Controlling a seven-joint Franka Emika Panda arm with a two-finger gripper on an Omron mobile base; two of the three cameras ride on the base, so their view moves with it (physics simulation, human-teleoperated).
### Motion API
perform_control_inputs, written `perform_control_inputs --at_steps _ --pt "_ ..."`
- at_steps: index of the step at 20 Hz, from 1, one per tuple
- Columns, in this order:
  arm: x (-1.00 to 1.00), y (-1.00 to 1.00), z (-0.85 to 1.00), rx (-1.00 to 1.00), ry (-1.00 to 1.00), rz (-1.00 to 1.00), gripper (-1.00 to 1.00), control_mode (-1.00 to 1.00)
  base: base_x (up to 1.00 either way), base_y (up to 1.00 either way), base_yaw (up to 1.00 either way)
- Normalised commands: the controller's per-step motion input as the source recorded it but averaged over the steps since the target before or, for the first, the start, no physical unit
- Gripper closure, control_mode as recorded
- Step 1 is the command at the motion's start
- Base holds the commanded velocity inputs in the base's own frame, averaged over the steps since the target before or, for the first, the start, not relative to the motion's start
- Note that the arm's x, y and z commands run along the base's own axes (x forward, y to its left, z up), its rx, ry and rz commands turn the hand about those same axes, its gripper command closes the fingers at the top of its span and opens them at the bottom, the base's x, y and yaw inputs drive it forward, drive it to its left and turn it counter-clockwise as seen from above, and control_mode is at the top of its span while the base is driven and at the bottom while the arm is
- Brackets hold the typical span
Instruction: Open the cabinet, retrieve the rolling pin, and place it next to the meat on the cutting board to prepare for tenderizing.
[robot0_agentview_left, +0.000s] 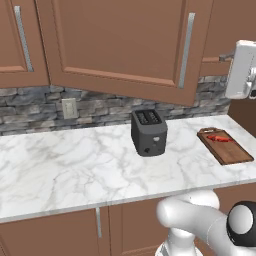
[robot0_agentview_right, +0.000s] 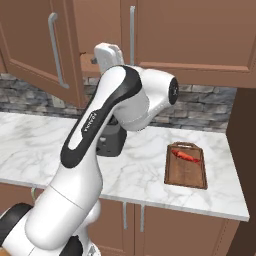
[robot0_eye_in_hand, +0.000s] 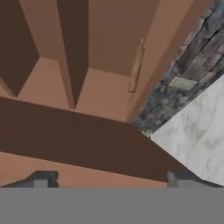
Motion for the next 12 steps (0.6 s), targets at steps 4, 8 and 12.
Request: perform_control_inputs --at_steps 4,8,12 --pt "0.26 0.5 -0.08 0.02 0.0 0.19 -1.0 -1.0 0.0 0.0 0.0" --pt "0.31 0.3 -0.04 0.01 0.0 0.17 -1.0 -1.0 0.0 0.0 0.0" --pt "0.15 0.37 -0.04 0.01 0.0 0.16 -1.0 -1.0 0.0 0.0 0.0"
